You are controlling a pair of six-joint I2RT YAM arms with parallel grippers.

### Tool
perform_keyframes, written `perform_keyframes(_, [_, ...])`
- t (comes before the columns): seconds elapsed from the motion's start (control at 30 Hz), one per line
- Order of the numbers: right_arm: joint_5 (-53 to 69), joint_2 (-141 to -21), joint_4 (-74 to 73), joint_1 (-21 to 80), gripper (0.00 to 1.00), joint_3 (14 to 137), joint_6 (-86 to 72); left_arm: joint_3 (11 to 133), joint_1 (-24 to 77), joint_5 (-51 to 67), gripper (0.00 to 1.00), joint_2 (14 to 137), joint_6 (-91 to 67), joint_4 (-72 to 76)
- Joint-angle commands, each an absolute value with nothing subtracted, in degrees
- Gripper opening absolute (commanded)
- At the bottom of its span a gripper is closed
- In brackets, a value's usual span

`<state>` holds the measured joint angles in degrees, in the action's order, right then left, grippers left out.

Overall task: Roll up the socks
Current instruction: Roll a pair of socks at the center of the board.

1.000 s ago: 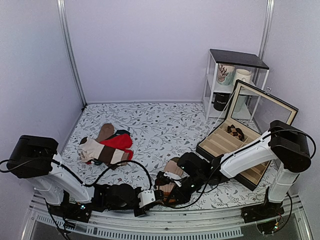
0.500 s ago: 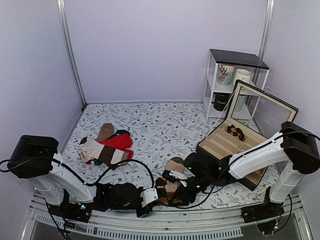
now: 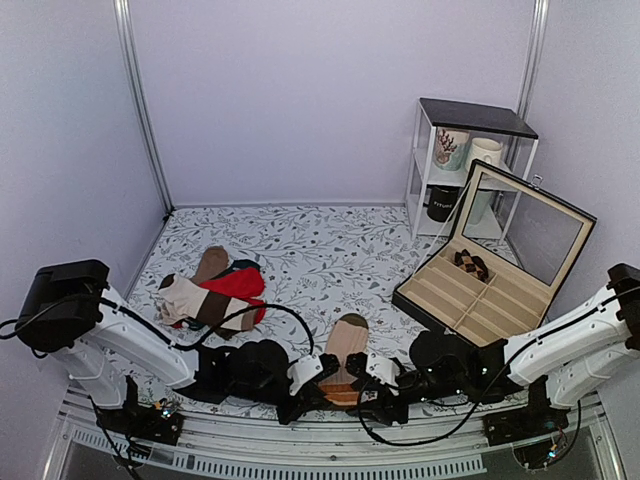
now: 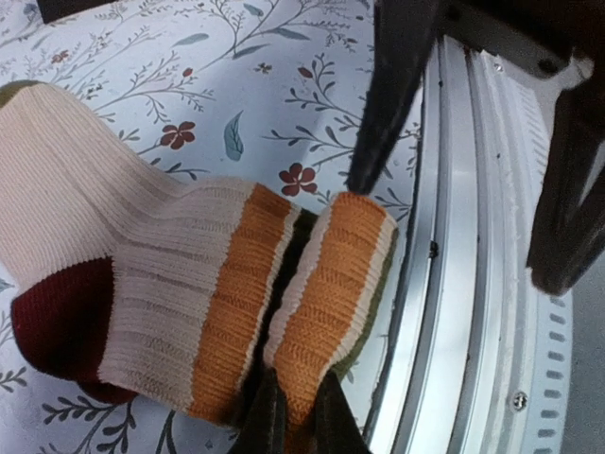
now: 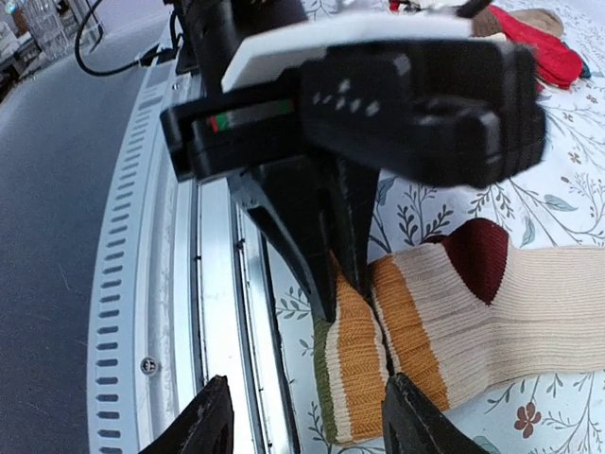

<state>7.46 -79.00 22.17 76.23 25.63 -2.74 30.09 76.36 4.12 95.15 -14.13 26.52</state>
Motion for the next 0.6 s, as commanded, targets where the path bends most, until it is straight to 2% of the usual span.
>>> perform_keyframes(0.0, [0.2, -83.5, 24.8, 79.1, 0.55, 26.6, 3.1, 27.9, 74.8, 9.7, 0.00, 97.6, -16.4, 16.0])
perform_keyframes(0.27, [-1.4, -89.5, 24.7, 80.1, 0.54, 28.8, 4.8, 27.9, 74.5, 11.0, 0.00, 99.1, -16.4, 16.6])
perform_keyframes(0.5, [-0.3, -92.7, 23.5, 80.1, 0.40, 29.2, 2.9, 27.4, 74.2, 11.5, 0.00, 99.4, -16.6, 18.1])
perform_keyframes(0.57, [0.0, -93.8, 22.7, 80.2, 0.32, 29.4, 1.8, 27.2, 74.0, 11.5, 0.00, 99.3, -16.6, 18.7])
